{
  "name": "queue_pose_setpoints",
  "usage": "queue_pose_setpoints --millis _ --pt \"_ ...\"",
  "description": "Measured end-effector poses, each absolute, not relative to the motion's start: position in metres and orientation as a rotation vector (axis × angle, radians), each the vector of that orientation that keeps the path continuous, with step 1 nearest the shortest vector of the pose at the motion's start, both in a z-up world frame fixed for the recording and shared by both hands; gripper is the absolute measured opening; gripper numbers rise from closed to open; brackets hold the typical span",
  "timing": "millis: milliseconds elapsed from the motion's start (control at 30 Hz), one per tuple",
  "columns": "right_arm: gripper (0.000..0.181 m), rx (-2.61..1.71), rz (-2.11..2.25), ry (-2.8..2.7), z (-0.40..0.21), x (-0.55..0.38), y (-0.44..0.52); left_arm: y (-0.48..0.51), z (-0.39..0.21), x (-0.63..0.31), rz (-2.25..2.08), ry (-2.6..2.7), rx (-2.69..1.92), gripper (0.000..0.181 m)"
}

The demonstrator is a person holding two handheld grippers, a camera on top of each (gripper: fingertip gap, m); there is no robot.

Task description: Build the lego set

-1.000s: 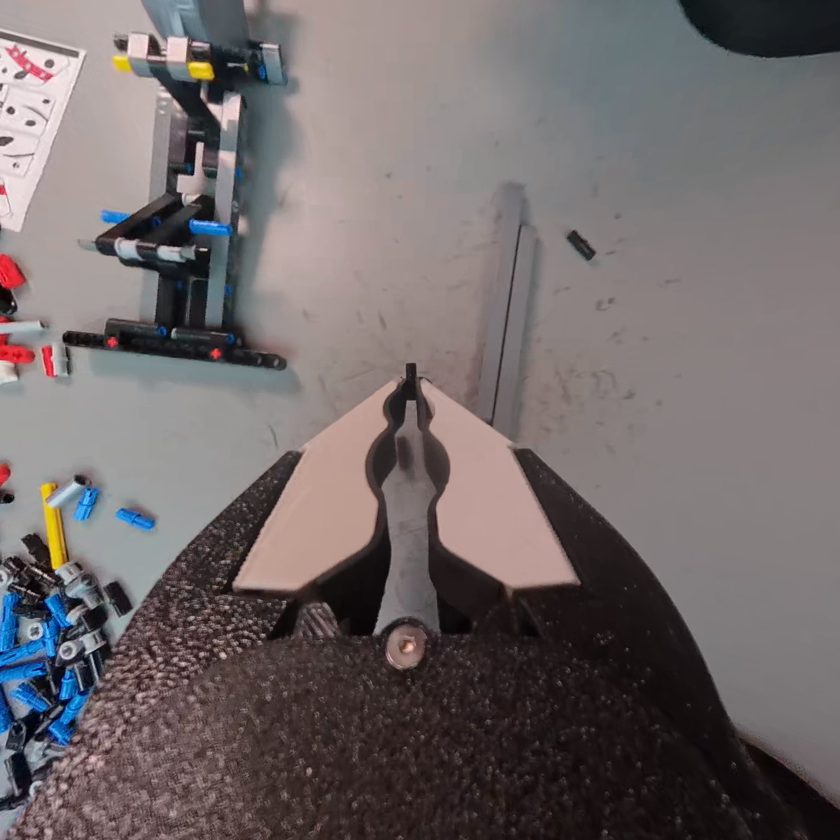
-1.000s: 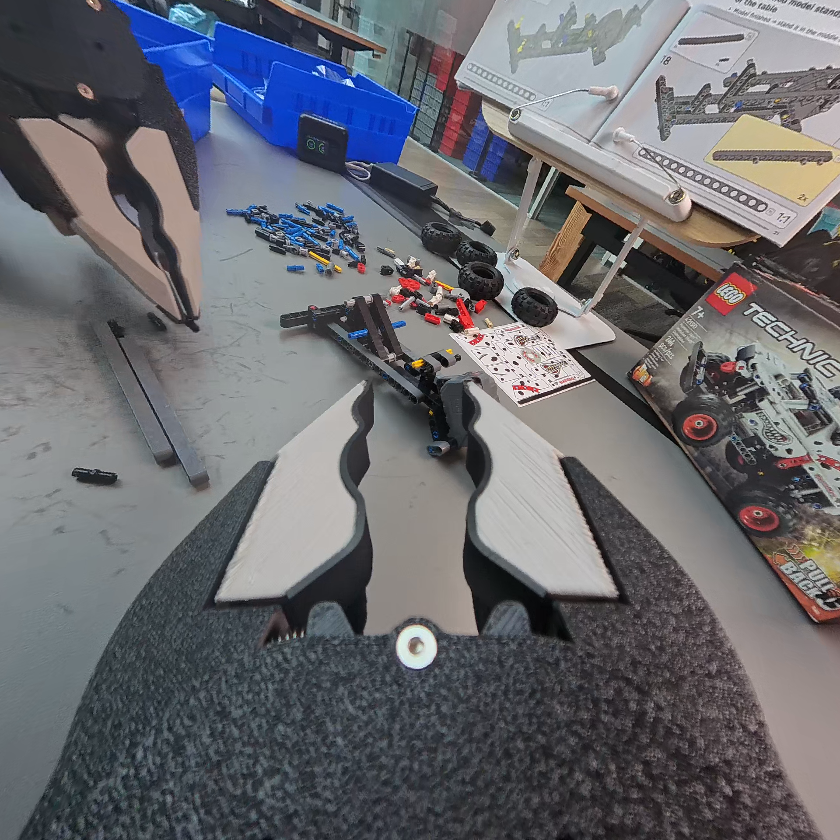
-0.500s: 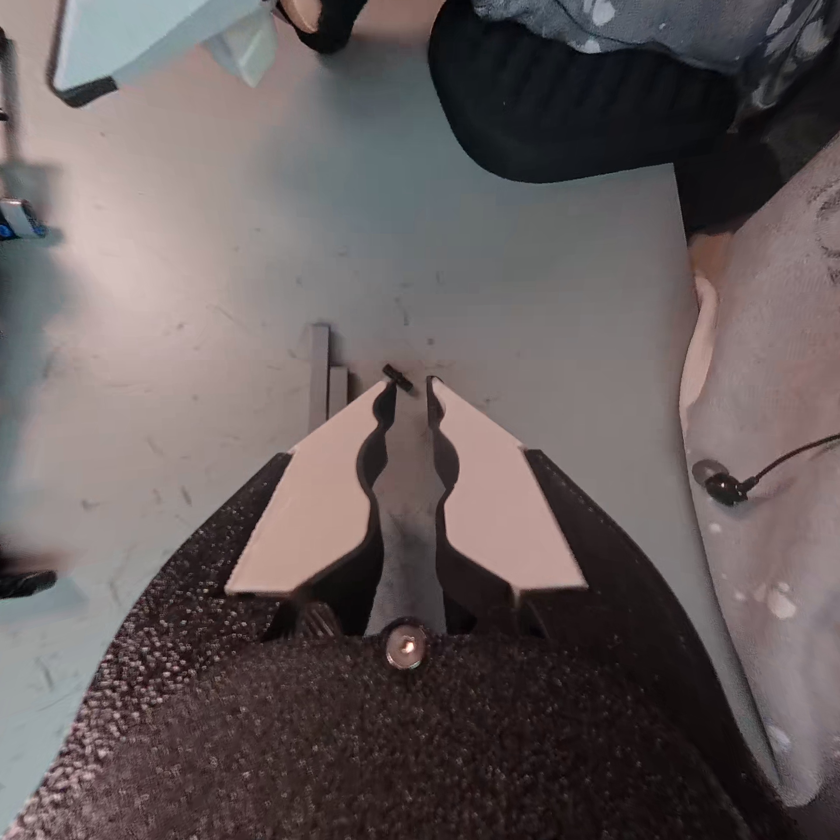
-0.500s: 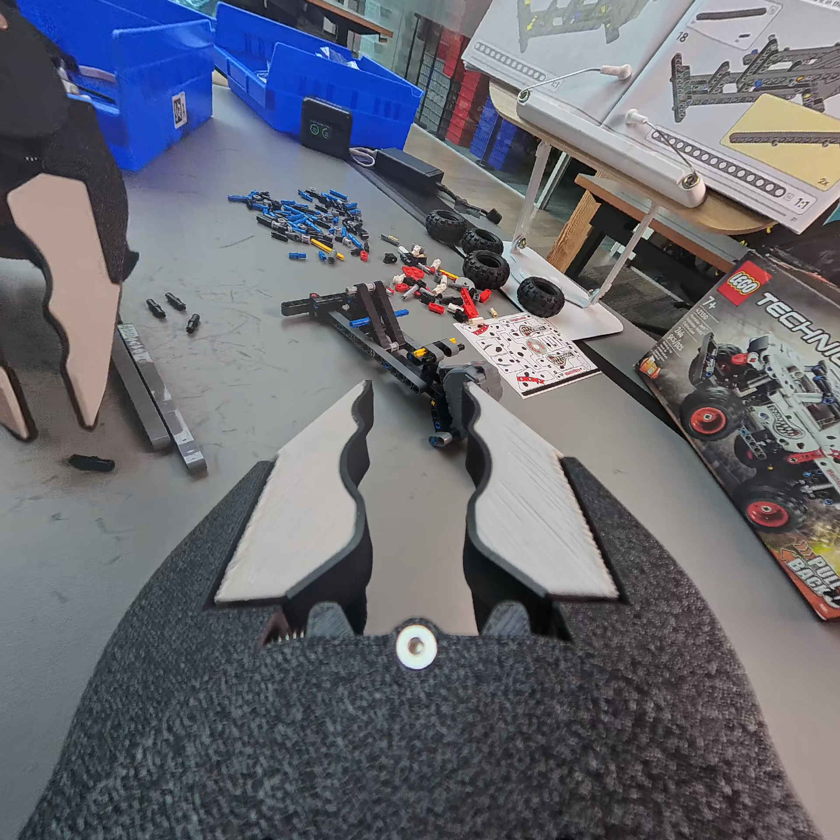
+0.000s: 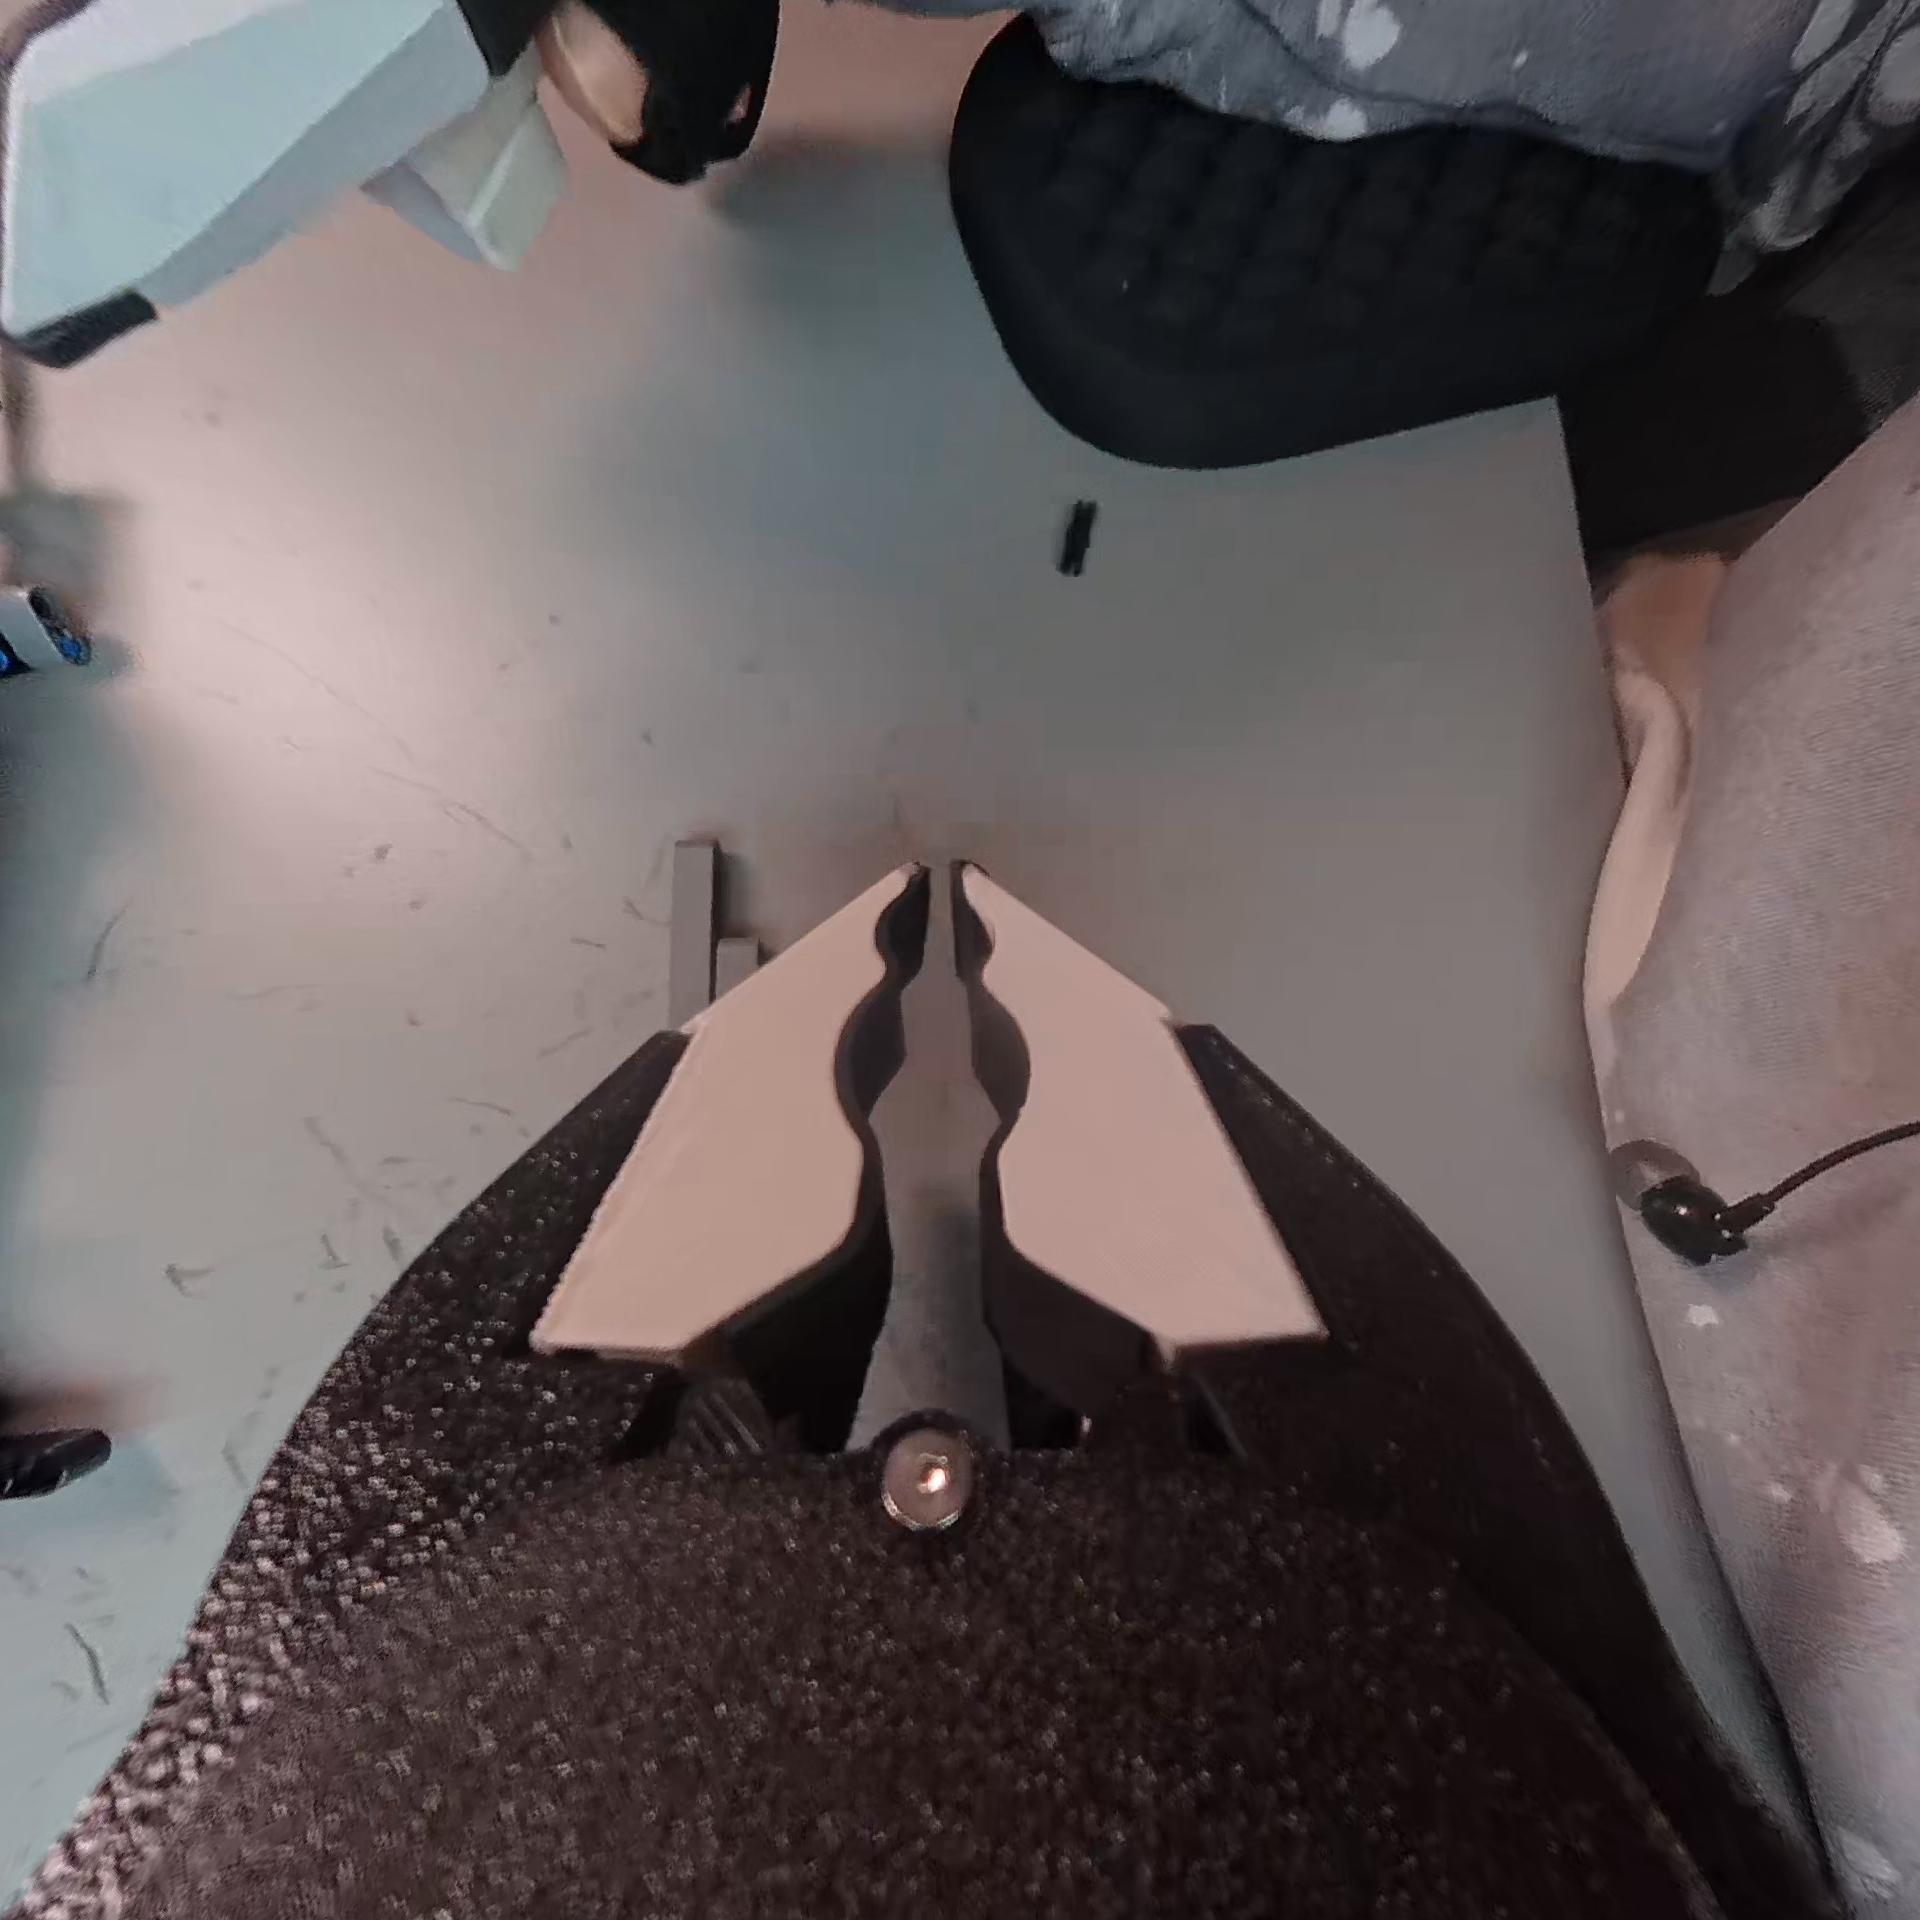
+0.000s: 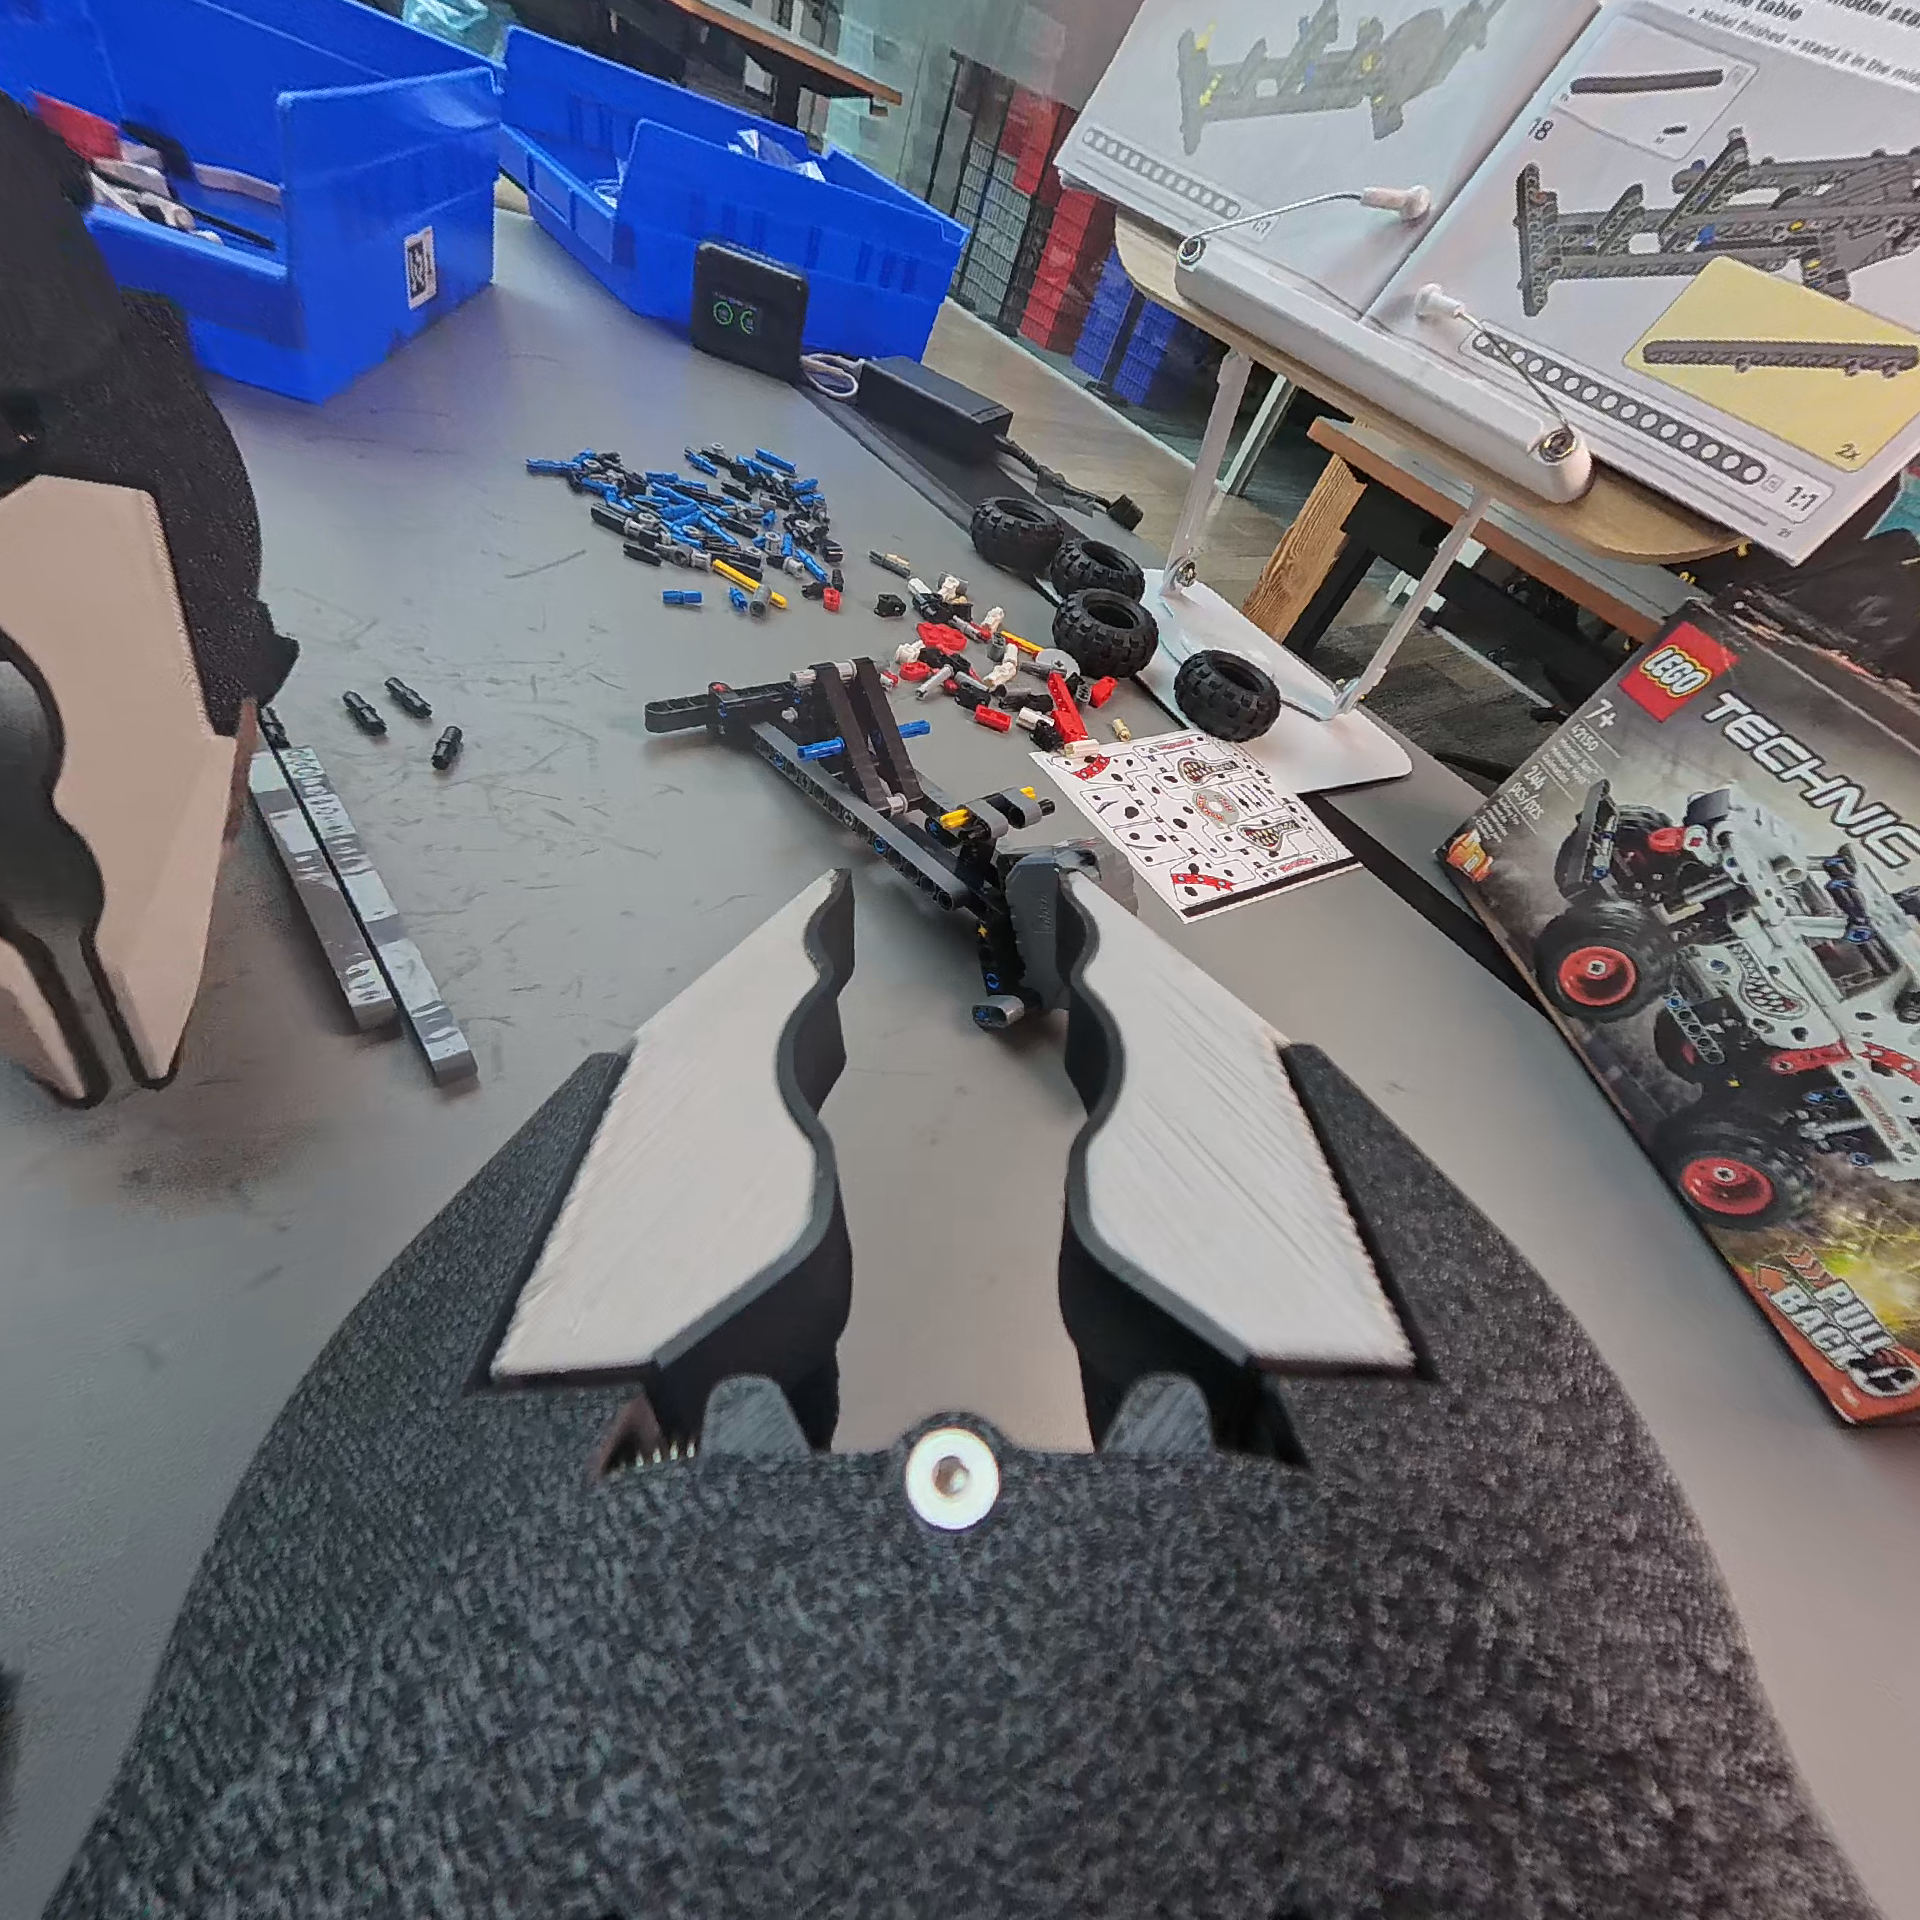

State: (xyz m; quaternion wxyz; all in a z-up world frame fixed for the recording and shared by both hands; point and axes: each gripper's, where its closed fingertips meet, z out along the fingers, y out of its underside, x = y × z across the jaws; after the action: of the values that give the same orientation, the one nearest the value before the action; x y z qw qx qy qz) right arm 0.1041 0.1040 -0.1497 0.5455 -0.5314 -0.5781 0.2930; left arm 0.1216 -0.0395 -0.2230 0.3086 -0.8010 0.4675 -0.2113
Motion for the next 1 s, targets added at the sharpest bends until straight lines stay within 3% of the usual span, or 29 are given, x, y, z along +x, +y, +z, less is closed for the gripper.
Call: queue_pose_setpoints --millis 133,500,633,867,1000 --pt "0.038 -1.267 0.692 -1.378 -0.152 0.104 0.105 -0.041 -0.213 0.154 -0.692 1.223 -2.070 0.026" --pt "0.038 -1.286 0.665 -1.339 -0.150 0.110 0.116 -0.019 -0.228 0.211 -0.688 1.180 -2.128 0.030" --pt "0.038 -1.300 0.651 -1.327 -0.150 0.112 0.121 -0.019 -0.235 0.211 -0.607 1.234 -2.124 0.006" --pt "0.037 -1.309 0.639 -1.324 -0.151 0.113 0.123 -0.022 -0.234 0.206 -0.560 1.295 -2.076 0.005" --pt "0.037 -1.315 0.629 -1.310 -0.150 0.115 0.127 -0.012 -0.196 0.155 -0.527 1.196 -2.038 0.005"
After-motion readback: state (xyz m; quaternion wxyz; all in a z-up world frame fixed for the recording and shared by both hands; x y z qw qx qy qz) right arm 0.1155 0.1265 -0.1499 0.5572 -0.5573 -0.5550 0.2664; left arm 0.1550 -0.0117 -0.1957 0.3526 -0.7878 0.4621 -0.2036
